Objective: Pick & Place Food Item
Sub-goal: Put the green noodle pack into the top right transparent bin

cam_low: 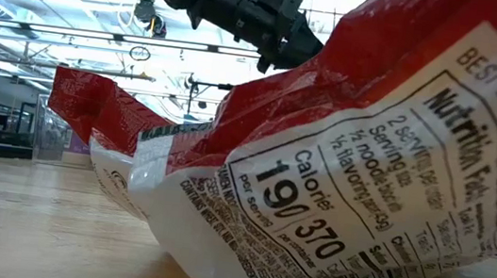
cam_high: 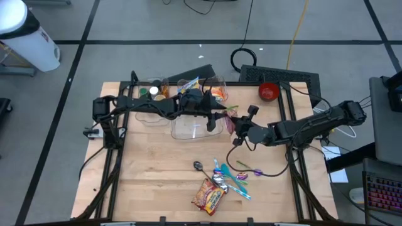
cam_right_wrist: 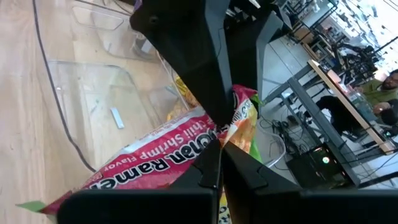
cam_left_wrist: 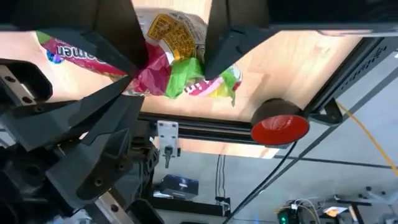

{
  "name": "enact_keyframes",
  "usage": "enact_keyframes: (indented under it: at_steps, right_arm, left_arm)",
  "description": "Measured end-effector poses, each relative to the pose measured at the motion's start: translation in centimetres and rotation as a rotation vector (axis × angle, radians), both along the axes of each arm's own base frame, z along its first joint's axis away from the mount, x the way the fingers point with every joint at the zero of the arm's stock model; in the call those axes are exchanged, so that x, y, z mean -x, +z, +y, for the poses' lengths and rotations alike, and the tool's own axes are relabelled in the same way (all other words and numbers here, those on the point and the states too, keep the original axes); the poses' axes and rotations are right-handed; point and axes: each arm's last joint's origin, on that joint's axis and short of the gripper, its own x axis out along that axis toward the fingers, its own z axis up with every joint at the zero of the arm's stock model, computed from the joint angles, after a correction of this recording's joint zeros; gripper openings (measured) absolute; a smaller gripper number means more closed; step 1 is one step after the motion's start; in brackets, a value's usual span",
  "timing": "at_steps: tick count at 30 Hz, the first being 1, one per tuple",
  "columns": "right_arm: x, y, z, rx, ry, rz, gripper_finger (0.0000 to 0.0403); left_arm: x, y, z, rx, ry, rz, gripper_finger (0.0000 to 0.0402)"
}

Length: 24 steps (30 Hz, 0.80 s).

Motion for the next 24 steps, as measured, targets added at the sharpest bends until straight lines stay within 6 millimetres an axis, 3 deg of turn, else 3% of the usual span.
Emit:
enact_keyframes:
  at_steps: [4,10,14,18,24]
  right_arm:
    - [0.0,0.0,0.0,-0.006,-0.003,-0.006,0.0000]
    - [0.0,0.0,0.0,-0.034,-0.016,-0.029,0.0004]
    - [0.4,0.0,-0.1,-0.087,-0.043,-0.061,0.0030]
    - [0.8,0.2,-0.2,-0.166,-0.080,-0.128,0.0084]
    - [1.5,0.9,0.2,-0.243,-0.036,-0.171,0.0170]
  left_arm:
    - [-0.1,0.2,-0.1,0.003,-0.039,-0.024,0.0112]
    - [0.1,0.6,-0.3,-0.061,-0.073,-0.028,0.0012]
    - [1.1,2.3,-0.4,-0.140,-0.070,-0.036,0.0007]
    - [2.5,4.7,0.1,-0.247,-0.008,-0.074,0.0006]
    - [3.6,5.6,2.3,-0.285,0.048,-0.082,0.0004]
